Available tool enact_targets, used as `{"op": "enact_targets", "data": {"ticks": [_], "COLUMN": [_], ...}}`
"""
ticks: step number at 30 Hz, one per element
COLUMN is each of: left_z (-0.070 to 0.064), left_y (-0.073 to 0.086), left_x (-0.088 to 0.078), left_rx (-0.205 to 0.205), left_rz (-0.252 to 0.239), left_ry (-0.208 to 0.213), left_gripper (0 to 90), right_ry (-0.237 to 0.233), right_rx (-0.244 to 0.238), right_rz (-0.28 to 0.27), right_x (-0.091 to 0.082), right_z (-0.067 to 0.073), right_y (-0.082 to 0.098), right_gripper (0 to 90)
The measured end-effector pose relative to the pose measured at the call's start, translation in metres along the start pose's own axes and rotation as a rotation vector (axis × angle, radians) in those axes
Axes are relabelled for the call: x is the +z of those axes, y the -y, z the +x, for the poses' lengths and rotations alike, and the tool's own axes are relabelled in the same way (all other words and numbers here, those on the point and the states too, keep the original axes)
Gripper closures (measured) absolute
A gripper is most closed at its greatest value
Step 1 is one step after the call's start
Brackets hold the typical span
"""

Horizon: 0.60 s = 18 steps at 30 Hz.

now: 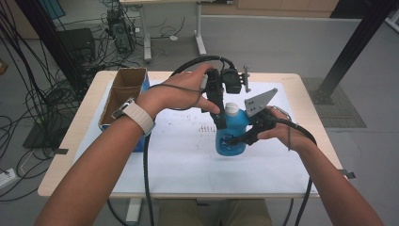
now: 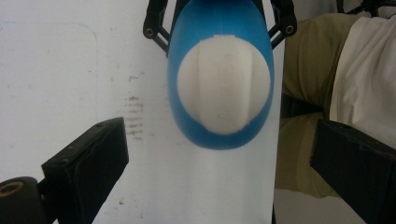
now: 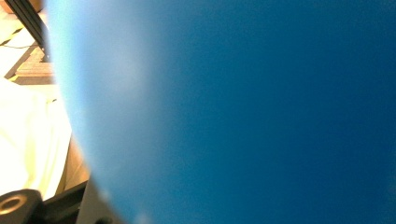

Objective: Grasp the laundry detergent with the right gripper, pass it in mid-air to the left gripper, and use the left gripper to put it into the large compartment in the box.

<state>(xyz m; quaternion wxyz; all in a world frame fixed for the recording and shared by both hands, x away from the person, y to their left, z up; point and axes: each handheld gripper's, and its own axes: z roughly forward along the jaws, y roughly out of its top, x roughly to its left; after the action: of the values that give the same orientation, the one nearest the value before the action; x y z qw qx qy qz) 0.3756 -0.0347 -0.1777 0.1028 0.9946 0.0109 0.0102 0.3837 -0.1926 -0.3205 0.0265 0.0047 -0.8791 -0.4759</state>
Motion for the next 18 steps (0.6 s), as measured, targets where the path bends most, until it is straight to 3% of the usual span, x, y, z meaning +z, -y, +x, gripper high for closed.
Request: {"op": "enact_targets", "data": {"ticks": [18], "left_z": [0.0032], "left_y": [-0.0058], "left_x": [0.0069], "left_rx": [-0.004], "left_rz": [-0.003], "left_ry": [0.008], "left_gripper": [5.6], "right_ry": [-0.011], "right_rx": [0.005], "right_rz": [0.015], "right_x": [0.0057], "right_z": [-0.0008], "right_y": [-0.0035], "right_gripper": [43.2]}}
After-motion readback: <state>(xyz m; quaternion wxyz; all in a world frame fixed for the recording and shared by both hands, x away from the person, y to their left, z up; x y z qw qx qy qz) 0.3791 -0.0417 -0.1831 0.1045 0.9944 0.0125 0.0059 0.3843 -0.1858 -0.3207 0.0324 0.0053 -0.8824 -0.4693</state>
